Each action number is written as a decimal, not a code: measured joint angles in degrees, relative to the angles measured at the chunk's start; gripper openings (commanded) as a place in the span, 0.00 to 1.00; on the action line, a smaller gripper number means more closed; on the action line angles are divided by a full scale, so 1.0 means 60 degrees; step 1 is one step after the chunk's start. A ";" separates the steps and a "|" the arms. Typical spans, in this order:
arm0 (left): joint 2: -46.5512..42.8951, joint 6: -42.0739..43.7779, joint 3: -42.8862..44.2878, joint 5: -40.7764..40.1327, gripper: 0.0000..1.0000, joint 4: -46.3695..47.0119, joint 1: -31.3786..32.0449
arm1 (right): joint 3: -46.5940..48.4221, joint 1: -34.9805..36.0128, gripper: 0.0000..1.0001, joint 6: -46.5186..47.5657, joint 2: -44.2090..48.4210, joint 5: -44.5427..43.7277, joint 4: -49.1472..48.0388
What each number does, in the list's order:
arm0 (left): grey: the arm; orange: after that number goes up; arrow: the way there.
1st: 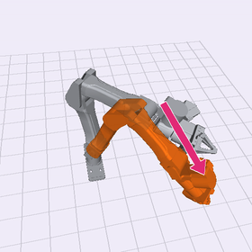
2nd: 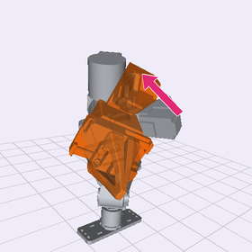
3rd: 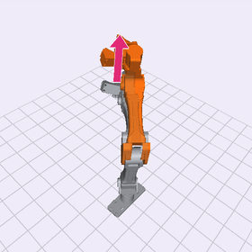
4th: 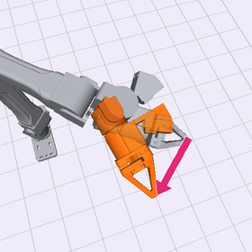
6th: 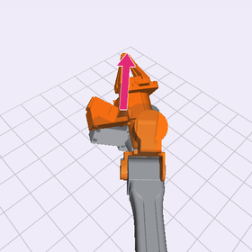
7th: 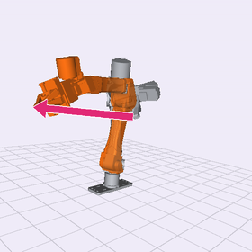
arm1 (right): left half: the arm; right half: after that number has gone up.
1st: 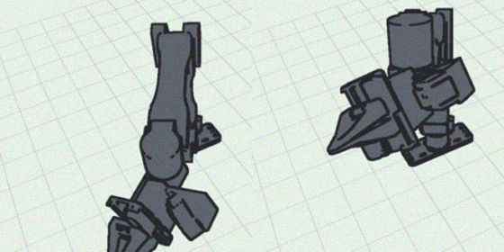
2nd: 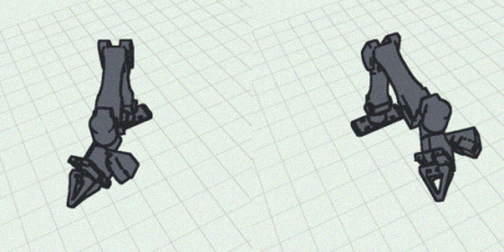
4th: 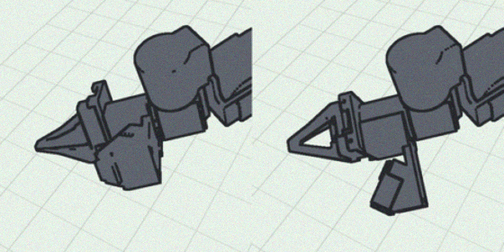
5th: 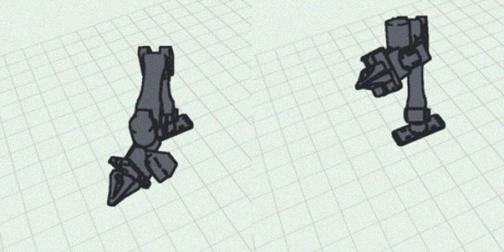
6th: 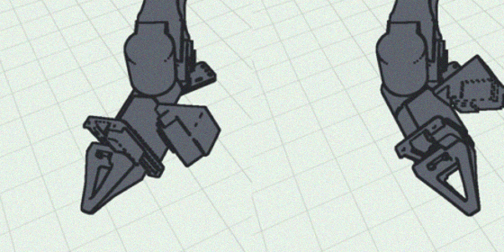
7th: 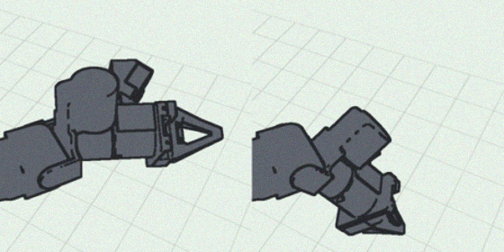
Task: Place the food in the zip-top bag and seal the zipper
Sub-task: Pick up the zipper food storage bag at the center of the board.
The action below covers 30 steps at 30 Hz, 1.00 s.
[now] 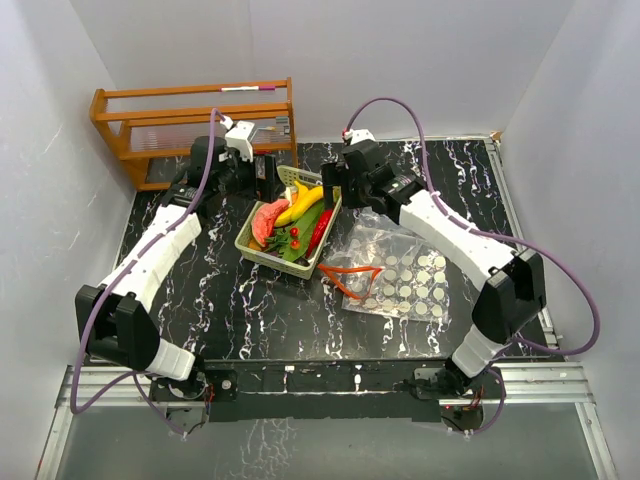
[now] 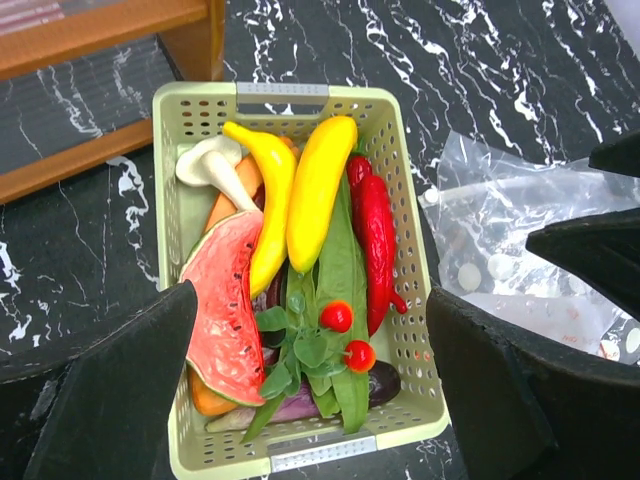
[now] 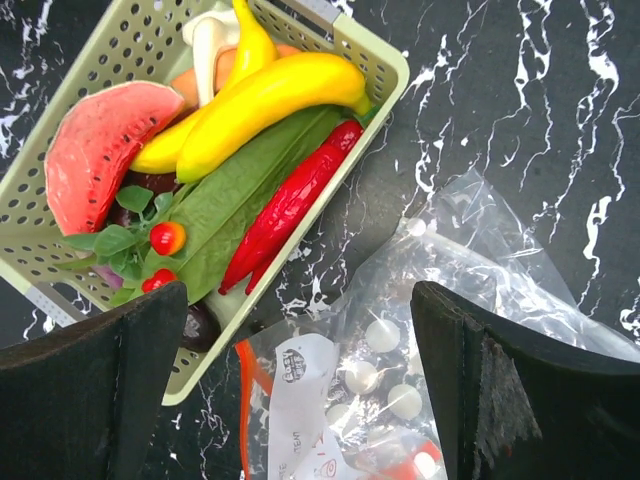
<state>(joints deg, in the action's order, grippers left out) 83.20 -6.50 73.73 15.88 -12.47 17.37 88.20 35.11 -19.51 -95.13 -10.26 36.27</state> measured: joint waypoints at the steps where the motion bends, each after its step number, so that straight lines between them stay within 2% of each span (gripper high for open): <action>1: 0.0000 -0.0033 0.0080 0.0007 0.97 -0.0004 0.0000 | -0.0007 0.0004 0.98 0.0029 0.0109 -0.0066 -0.0036; 14: -0.0004 -0.0091 -0.0025 -0.0055 0.97 -0.0182 0.0000 | -0.0882 0.0175 0.98 0.1912 0.1257 0.0321 0.0200; 23: -0.0102 -0.0015 -0.0743 -0.0113 0.97 -0.0368 0.0000 | -0.1151 0.2790 0.91 0.2452 0.1399 -0.1013 0.1457; 30: -0.0412 0.0022 -0.1519 -0.0229 0.97 -0.0521 0.0000 | -0.1381 0.3847 0.92 0.2459 0.1399 -0.2266 0.2506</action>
<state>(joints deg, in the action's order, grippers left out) 80.73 -6.37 64.62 14.50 -15.59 17.37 79.92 58.19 -4.75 -86.74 -23.86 51.31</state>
